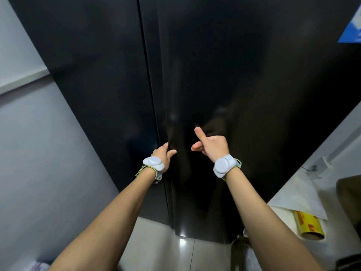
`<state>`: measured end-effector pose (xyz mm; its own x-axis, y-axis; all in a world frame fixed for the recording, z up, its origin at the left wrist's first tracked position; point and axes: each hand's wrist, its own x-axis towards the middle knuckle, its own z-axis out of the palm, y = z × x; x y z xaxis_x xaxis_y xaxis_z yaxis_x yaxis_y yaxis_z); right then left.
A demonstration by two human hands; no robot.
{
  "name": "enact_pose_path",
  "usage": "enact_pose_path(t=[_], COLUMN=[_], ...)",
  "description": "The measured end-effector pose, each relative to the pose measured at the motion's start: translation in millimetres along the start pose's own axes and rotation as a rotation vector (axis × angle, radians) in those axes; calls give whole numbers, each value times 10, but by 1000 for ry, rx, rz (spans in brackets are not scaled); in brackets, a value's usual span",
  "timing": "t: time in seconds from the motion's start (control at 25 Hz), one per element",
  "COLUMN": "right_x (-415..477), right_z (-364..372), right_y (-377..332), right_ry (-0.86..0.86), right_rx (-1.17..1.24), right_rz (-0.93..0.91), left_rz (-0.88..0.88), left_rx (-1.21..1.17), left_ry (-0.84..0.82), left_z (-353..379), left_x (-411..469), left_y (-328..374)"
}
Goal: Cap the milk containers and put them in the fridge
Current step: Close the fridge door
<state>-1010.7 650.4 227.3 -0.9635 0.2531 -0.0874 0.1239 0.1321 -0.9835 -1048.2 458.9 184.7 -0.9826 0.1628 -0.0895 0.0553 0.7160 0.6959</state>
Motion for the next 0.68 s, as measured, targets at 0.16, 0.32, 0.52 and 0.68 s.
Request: enact_pose_path(t=[0.16, 0.32, 0.52, 0.68], right_x=[225, 340, 424, 454], right_z=[31, 66, 90, 103], right_y=[48, 63, 56, 72], right_ry=[20, 64, 102, 124], right_rx=[-47, -80, -108, -115], right_rz=[-22, -41, -56, -57], left_rz=[20, 39, 73, 105], left_rx=[-20, 0, 6, -18], left_ry=[-4, -3, -4, -11], left_z=[-9, -3, -4, -4], left_x=[257, 448, 596, 599], left_y=[-2, -14, -27, -37])
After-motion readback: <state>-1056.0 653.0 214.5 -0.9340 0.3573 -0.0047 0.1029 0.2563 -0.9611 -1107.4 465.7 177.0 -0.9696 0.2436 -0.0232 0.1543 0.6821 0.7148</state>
